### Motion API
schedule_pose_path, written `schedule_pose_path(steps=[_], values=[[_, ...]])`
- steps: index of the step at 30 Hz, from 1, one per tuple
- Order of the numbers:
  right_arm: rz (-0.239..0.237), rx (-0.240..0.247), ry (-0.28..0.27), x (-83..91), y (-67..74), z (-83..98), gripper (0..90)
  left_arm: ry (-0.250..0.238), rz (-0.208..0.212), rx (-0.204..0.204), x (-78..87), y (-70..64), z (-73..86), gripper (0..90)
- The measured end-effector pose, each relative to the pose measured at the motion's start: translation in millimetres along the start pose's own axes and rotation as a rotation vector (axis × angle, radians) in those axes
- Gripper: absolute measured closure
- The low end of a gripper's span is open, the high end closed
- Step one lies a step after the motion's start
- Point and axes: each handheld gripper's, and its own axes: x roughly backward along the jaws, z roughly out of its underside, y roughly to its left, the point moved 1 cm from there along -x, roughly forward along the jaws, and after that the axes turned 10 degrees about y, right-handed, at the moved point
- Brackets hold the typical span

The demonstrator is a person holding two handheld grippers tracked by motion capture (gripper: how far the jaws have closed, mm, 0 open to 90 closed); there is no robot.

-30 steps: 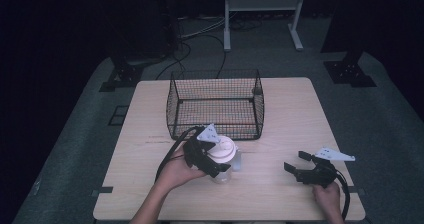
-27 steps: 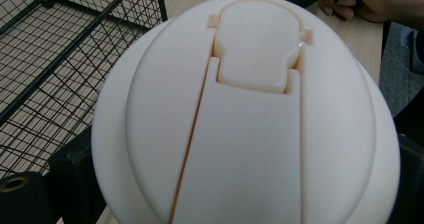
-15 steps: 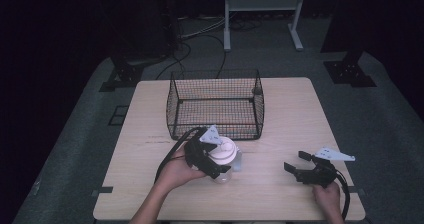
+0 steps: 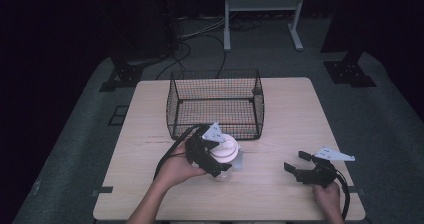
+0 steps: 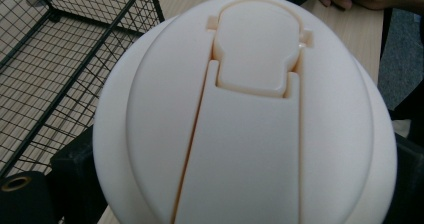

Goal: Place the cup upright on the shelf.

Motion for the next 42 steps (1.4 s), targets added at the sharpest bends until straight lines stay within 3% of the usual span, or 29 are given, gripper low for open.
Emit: schedule_pose_path(steps=[11,13,17,32,42], values=[[0.009,-0.007,-0.001,0.1,-0.4,-0.1,12.9,-0.007,0.003,-0.011,23.4,10.0,-18.1,5.3],[0.009,-0.006,-0.002,0.1,-0.4,-0.1,12.9,0.008,0.013,-0.019,28.1,11.4,-21.6,5.2],[0.011,-0.005,-0.001,0.3,-0.3,0.0,12.9,0.037,-0.010,-0.037,38.6,13.8,-28.4,5.3],[0.028,0.000,0.008,-0.7,0.2,-0.2,12.9,-0.012,-0.026,-0.055,84.4,31.9,-62.1,5.3],[0.029,0.000,0.006,-0.2,0.1,-0.2,12.9,0.009,-0.027,-0.039,94.3,49.2,-81.4,5.3]])
